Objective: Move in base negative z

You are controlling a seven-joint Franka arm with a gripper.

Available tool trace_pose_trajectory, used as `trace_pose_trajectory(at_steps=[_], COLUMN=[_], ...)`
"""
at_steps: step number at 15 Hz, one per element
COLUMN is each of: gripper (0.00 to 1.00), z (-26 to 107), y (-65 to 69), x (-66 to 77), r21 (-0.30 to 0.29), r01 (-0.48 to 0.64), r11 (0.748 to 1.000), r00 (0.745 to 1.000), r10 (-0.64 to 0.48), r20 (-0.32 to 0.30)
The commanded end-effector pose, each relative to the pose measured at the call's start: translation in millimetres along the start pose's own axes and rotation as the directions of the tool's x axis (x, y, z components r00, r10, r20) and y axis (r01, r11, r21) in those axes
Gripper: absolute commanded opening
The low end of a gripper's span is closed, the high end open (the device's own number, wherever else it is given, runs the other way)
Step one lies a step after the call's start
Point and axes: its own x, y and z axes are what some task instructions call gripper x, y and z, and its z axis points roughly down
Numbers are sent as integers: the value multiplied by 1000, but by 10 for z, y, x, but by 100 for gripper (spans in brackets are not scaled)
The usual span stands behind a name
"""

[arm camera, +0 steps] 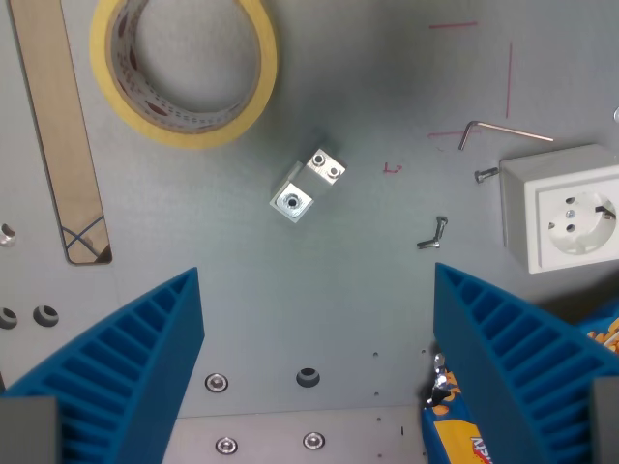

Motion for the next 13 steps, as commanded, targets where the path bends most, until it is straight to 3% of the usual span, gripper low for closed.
trace_pose_trajectory(at_steps=[1,13], gripper=[100,100], z=[31,631], y=[0,-7], x=[2,42], r21=[0,0], r01=[0,0], r11=[1000,1000], r00=[1000,1000], r10=[0,0], r20=[-4,-4])
